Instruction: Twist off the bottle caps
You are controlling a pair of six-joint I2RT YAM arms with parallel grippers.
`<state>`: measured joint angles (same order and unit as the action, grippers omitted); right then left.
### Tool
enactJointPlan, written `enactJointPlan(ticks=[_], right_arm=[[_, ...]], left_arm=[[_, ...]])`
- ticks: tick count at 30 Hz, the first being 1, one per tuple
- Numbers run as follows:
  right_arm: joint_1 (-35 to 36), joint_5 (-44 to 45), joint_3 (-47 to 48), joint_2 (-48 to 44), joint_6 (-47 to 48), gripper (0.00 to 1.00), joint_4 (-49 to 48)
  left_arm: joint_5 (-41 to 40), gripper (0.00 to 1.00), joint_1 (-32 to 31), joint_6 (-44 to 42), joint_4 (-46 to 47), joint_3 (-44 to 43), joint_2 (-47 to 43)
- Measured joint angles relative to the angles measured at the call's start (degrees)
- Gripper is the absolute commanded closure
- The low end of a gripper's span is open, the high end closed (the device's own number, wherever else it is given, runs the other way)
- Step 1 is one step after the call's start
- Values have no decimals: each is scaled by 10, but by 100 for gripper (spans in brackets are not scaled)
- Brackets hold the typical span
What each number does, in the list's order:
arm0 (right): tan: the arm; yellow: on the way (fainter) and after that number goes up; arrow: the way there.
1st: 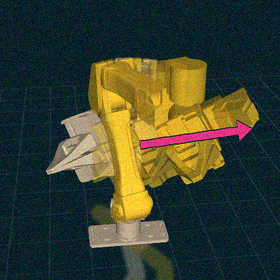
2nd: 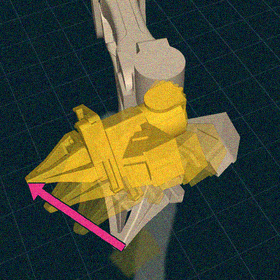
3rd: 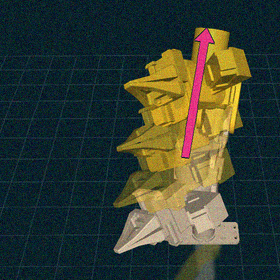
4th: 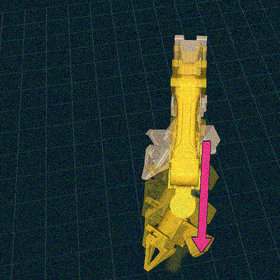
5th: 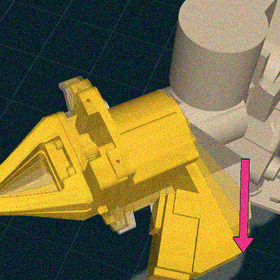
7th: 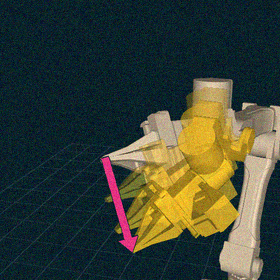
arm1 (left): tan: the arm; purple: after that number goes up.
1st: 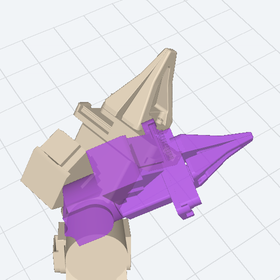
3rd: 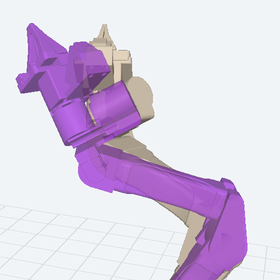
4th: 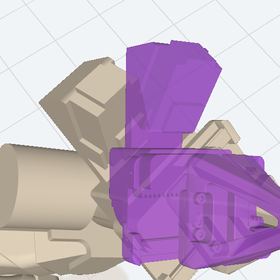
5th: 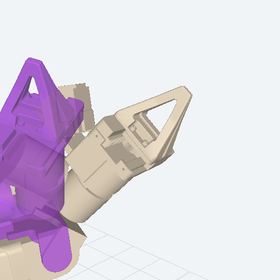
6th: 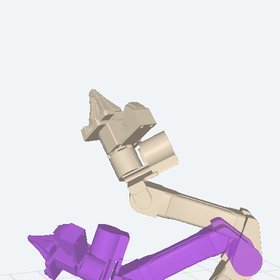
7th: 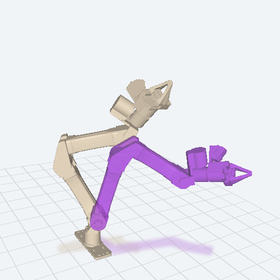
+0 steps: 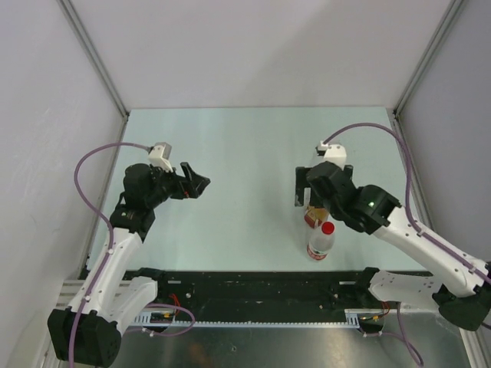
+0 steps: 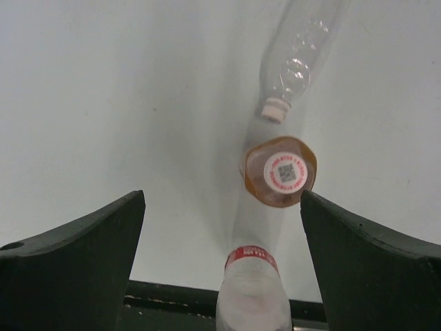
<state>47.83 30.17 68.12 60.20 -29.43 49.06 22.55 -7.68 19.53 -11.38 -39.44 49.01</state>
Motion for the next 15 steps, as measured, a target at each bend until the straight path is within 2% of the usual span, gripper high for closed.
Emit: enactJointPlan(ticks=[3,7,15], right_arm=[[32,32,5,30,-25,1,33],[37,65,6,69,-47,1,60],[-23,58,6,58,-45,2,55]], left_arm=[[7,1,0,-3,0,0,2],[18,1,1,-5,0,0,5],[32,1,1,-5,0,0,5]])
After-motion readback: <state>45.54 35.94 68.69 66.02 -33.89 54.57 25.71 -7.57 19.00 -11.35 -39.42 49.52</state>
